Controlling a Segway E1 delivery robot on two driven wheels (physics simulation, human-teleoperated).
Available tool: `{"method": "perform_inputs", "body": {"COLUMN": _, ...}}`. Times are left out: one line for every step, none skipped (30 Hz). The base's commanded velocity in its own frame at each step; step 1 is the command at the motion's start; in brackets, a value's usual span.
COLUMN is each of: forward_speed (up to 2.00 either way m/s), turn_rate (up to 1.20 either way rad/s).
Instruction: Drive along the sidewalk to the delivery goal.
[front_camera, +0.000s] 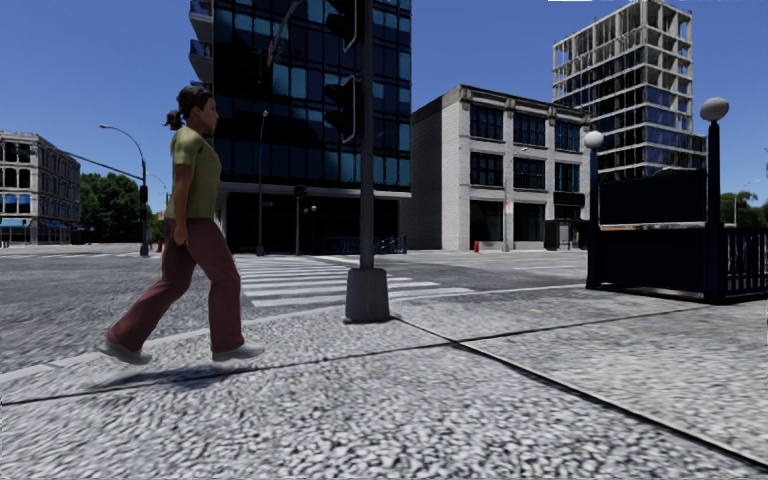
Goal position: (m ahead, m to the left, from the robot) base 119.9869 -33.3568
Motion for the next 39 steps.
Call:
{"method": "perform_inputs", "body": {"forward_speed": 0.97, "turn_rate": -0.29}}
{"method": "perform_inputs", "body": {"forward_speed": 0.97, "turn_rate": -0.29}}
{"method": "perform_inputs", "body": {"forward_speed": 0.98, "turn_rate": -0.29}}
{"method": "perform_inputs", "body": {"forward_speed": 0.98, "turn_rate": -0.29}}
{"method": "perform_inputs", "body": {"forward_speed": 0.97, "turn_rate": 0.00}}
{"method": "perform_inputs", "body": {"forward_speed": 0.97, "turn_rate": 0.00}}
{"method": "perform_inputs", "body": {"forward_speed": 0.10, "turn_rate": 0.00}}
{"method": "perform_inputs", "body": {"forward_speed": 0.00, "turn_rate": 0.00}}
{"method": "perform_inputs", "body": {"forward_speed": 0.00, "turn_rate": 0.00}}
{"method": "perform_inputs", "body": {"forward_speed": 0.00, "turn_rate": 0.00}}
{"method": "perform_inputs", "body": {"forward_speed": 0.00, "turn_rate": 0.00}}
{"method": "perform_inputs", "body": {"forward_speed": 0.00, "turn_rate": 0.00}}
{"method": "perform_inputs", "body": {"forward_speed": 0.00, "turn_rate": 0.00}}
{"method": "perform_inputs", "body": {"forward_speed": 0.00, "turn_rate": 0.00}}
{"method": "perform_inputs", "body": {"forward_speed": 0.00, "turn_rate": 0.00}}
{"method": "perform_inputs", "body": {"forward_speed": 0.00, "turn_rate": 0.00}}
{"method": "perform_inputs", "body": {"forward_speed": 0.00, "turn_rate": 0.00}}
{"method": "perform_inputs", "body": {"forward_speed": 0.00, "turn_rate": 0.00}}
{"method": "perform_inputs", "body": {"forward_speed": 0.00, "turn_rate": 0.00}}
{"method": "perform_inputs", "body": {"forward_speed": 0.00, "turn_rate": 0.00}}
{"method": "perform_inputs", "body": {"forward_speed": 0.00, "turn_rate": 0.00}}
{"method": "perform_inputs", "body": {"forward_speed": 0.00, "turn_rate": 0.00}}
{"method": "perform_inputs", "body": {"forward_speed": 0.00, "turn_rate": 0.00}}
{"method": "perform_inputs", "body": {"forward_speed": 0.00, "turn_rate": 0.00}}
{"method": "perform_inputs", "body": {"forward_speed": 0.00, "turn_rate": 0.00}}
{"method": "perform_inputs", "body": {"forward_speed": 0.00, "turn_rate": 0.00}}
{"method": "perform_inputs", "body": {"forward_speed": 0.00, "turn_rate": 0.00}}
{"method": "perform_inputs", "body": {"forward_speed": 0.00, "turn_rate": 0.00}}
{"method": "perform_inputs", "body": {"forward_speed": 0.00, "turn_rate": 0.00}}
{"method": "perform_inputs", "body": {"forward_speed": 0.00, "turn_rate": 0.00}}
{"method": "perform_inputs", "body": {"forward_speed": 0.00, "turn_rate": 0.00}}
{"method": "perform_inputs", "body": {"forward_speed": 0.00, "turn_rate": 0.00}}
{"method": "perform_inputs", "body": {"forward_speed": 0.00, "turn_rate": 0.00}}
{"method": "perform_inputs", "body": {"forward_speed": 0.00, "turn_rate": 0.00}}
{"method": "perform_inputs", "body": {"forward_speed": 0.00, "turn_rate": 0.00}}
{"method": "perform_inputs", "body": {"forward_speed": 0.00, "turn_rate": 0.00}}
{"method": "perform_inputs", "body": {"forward_speed": 0.00, "turn_rate": 0.00}}
{"method": "perform_inputs", "body": {"forward_speed": 0.00, "turn_rate": 0.00}}
{"method": "perform_inputs", "body": {"forward_speed": 0.00, "turn_rate": 0.00}}
